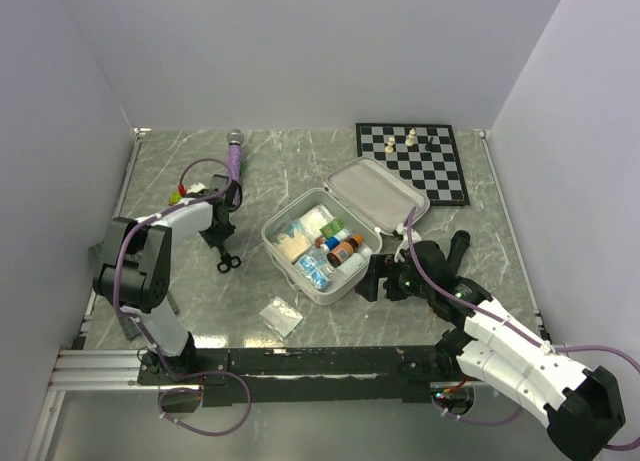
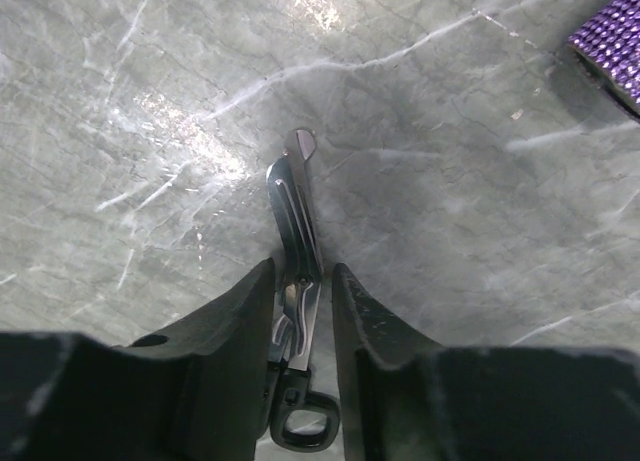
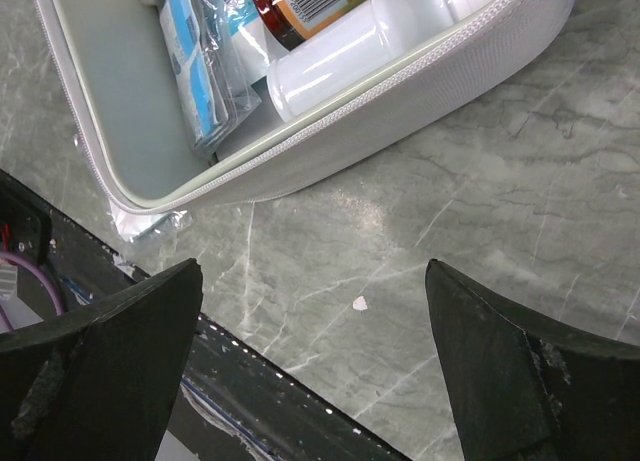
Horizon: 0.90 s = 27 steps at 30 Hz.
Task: Organize the medicine kit
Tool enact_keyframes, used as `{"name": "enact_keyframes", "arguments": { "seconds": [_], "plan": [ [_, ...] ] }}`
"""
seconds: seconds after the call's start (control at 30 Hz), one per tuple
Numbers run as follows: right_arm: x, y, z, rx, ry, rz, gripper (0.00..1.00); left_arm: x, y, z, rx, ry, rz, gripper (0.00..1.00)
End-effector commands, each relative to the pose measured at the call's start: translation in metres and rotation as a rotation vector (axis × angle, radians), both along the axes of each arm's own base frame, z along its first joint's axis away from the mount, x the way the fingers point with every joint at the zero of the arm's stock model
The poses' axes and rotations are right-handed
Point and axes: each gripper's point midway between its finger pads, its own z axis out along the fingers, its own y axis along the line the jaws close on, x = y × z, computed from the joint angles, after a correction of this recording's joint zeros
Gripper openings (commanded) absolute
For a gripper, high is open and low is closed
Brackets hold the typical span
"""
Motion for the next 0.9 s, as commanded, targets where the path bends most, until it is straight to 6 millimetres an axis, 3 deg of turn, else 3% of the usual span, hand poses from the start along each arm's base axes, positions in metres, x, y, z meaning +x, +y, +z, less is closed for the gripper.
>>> {"name": "enact_keyframes", "arguments": {
  "seconds": [0.0,0.27,0.5,0.67,0.87],
  "plan": [
    [0.001,0.002,0.005,0.010,-0.023,0.012,0.98,-0.024,0.001,-0.019,0.014,0.105,-0.007,0.32],
    [0.001,0.001,0.005,0.006,-0.025,0.009,0.99,-0.028,0.002,-0.027,0.026,0.130,-0.010,0.28],
    [0.002,0.001,0.005,0.004,-0.024,0.008,0.99,-0.030,0.001,-0.029,0.009,0.129,-0.010,0.12],
    [0.002,0.001,0.005,0.004,-0.022,0.007,0.99,-0.030,0.001,-0.023,0.007,0.114,-0.014,0.01],
    [0.002,0.001,0.005,0.003,-0.020,0.005,0.98,-0.023,-0.002,-0.001,-0.009,0.058,-0.024,0.01]
  ]
}}
